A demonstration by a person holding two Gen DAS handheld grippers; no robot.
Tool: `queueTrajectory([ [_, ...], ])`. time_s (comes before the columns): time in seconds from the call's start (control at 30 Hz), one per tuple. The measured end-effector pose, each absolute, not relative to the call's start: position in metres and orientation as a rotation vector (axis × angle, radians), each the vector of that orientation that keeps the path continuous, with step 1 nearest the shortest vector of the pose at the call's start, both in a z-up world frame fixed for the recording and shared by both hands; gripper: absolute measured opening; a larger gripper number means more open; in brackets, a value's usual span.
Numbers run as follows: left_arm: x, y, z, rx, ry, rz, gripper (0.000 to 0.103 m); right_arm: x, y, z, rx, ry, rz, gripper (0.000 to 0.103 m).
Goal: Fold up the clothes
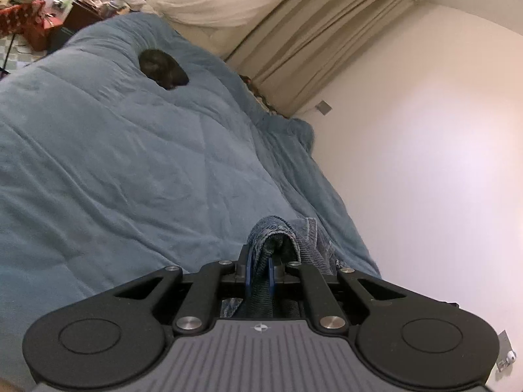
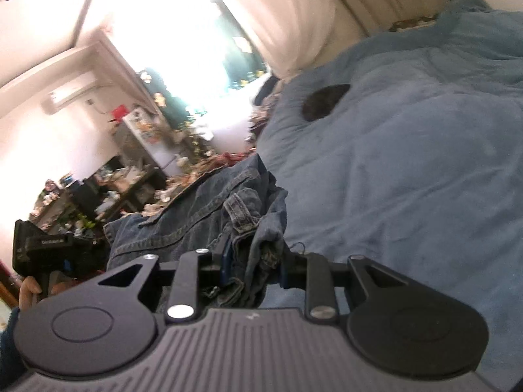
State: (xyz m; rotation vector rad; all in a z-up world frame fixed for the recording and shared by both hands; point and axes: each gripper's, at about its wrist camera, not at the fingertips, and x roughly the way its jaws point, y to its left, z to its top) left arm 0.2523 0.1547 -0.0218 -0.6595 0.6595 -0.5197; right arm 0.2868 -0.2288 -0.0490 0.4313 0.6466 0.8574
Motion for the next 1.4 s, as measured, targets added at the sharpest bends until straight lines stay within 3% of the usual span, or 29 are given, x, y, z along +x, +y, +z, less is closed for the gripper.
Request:
queueTrajectory([
  [0.1, 0.255, 0.159, -0.045, -0.671, 0.710, -0.481, 0.008, 0.279, -0.224, -0.059, 0.429, 0.691, 0.837, 0.029],
  [0.33, 0.306, 0.151, -0.194, -0.810, 0.859, -0.430, 0.008, 0.272, -0.207, -0.135, 0.201, 0.666, 0.680, 0.029],
  [0.47, 0.316, 0.157, -0.232, -0.807, 0.808, -0.420, 0.009, 0.276, -0.205, -0.152, 0.200, 0.667, 0.669, 0.032],
  [0.57, 0.317, 0.160, -0.237, -0.809, 0.781, -0.443, 0.009, 0.281, -0.206, -0.154, 0.235, 0.670, 0.680, 0.035],
  [0.73, 0.336, 0.160, -0.216, -0.743, 0.701, -0.469, 0.009, 0.293, -0.196, -0.155, 0.249, 0.673, 0.692, 0.029],
  [0.9, 0.357, 0.160, -0.240, -0.667, 0.826, -0.398, 0.012, 0.306, -0.177, -0.159, 0.226, 0.707, 0.735, 0.033],
  [1.07, 0.359, 0.169, -0.243, -0.722, 0.826, -0.426, 0.016, 0.325, -0.186, -0.137, 0.243, 0.665, 0.732, 0.035],
  [1.4, 0.361, 0.164, -0.239, -0.690, 0.829, -0.440, 0.018, 0.410, -0.125, -0.155, -0.183, 0.631, 0.871, 0.035],
])
